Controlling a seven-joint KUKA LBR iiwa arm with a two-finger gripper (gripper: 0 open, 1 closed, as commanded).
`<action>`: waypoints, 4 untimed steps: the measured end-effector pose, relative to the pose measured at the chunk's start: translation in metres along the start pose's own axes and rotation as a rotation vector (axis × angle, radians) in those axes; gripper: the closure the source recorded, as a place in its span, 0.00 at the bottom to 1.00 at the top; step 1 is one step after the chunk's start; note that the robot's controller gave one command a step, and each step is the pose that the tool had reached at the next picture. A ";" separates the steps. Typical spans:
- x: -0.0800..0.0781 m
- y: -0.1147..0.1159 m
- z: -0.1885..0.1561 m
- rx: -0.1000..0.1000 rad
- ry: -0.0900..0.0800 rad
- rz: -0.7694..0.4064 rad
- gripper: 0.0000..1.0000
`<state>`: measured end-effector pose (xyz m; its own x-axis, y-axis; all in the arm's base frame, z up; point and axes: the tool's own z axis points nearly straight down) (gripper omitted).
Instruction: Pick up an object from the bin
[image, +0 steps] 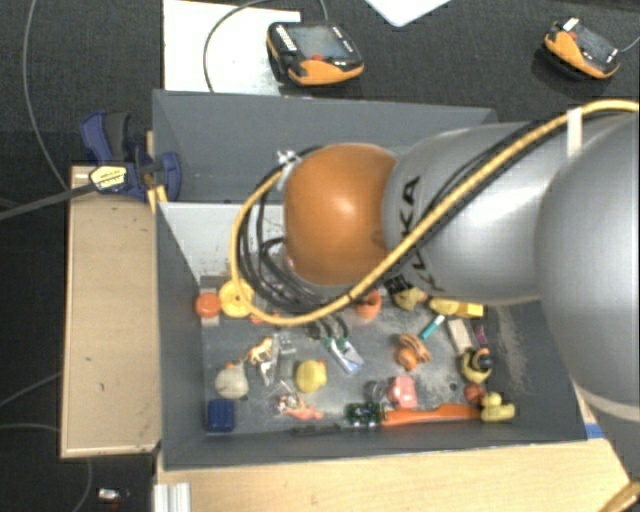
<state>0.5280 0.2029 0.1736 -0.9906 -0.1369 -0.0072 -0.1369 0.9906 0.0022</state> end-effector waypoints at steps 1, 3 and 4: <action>0.004 -0.030 -0.035 -0.001 0.009 -0.124 0.00; -0.018 -0.081 0.003 -0.001 -0.009 -0.183 0.00; -0.004 -0.013 0.103 -0.002 -0.022 -0.369 1.00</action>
Offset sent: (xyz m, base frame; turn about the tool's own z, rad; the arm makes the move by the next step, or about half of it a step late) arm 0.0464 -0.0406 0.0553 -0.1575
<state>0.5346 0.1906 0.0706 -0.8739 -0.4852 -0.0296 -0.4853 0.8743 -0.0023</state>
